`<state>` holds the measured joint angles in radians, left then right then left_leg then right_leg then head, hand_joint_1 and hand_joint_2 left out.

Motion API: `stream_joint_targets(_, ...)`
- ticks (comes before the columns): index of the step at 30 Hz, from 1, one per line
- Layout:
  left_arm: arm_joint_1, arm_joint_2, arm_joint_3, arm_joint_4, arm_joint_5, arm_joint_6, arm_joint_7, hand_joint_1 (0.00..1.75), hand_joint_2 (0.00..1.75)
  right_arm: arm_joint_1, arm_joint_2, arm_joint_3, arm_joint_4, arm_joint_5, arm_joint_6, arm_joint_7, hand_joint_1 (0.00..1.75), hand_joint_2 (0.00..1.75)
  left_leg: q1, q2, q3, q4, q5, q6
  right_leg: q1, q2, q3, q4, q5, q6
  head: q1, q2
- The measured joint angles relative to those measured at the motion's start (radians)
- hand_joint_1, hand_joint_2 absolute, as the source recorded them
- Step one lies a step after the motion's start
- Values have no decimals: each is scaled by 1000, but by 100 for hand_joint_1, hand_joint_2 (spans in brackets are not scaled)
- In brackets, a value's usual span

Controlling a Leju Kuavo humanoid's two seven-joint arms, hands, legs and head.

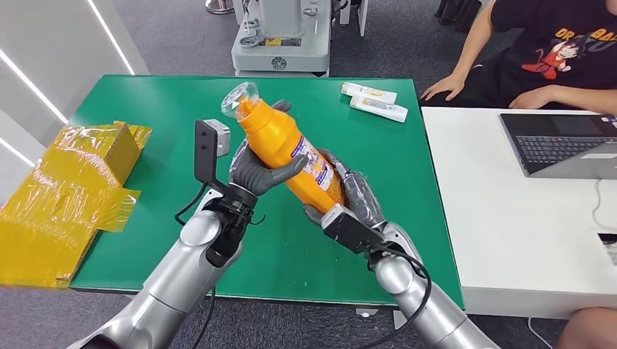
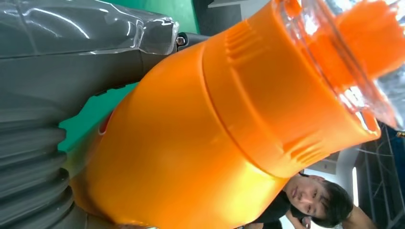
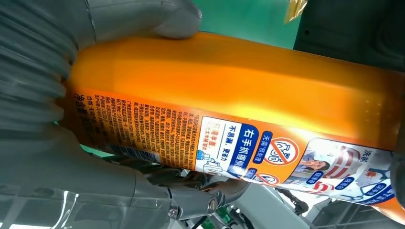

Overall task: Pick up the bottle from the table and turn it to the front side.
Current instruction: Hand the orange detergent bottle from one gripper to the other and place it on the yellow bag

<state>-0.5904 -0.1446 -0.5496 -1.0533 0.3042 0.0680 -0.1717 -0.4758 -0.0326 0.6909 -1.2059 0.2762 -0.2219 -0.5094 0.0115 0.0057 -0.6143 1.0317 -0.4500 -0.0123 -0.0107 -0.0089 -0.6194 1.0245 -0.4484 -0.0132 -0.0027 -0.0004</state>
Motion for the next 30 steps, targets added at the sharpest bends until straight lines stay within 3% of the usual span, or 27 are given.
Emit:
stream_joint_targets(11,-5,4,0,7,-17,19,-5,0,175,-59,49,12,130,-4,54,-9,175,175,0,0,0,0,0,0,0,0,0,0,0,0,0,0)
stream_joint_targets(15,-5,6,0,13,-12,23,-6,170,175,-68,53,16,155,-7,47,-12,175,175,0,0,0,0,0,0,0,0,0,0,0,0,0,0)
stream_joint_targets(30,-5,7,0,49,39,16,-11,175,175,-81,54,27,210,-36,14,-18,175,175,0,0,0,0,0,0,0,0,0,0,0,0,0,0)
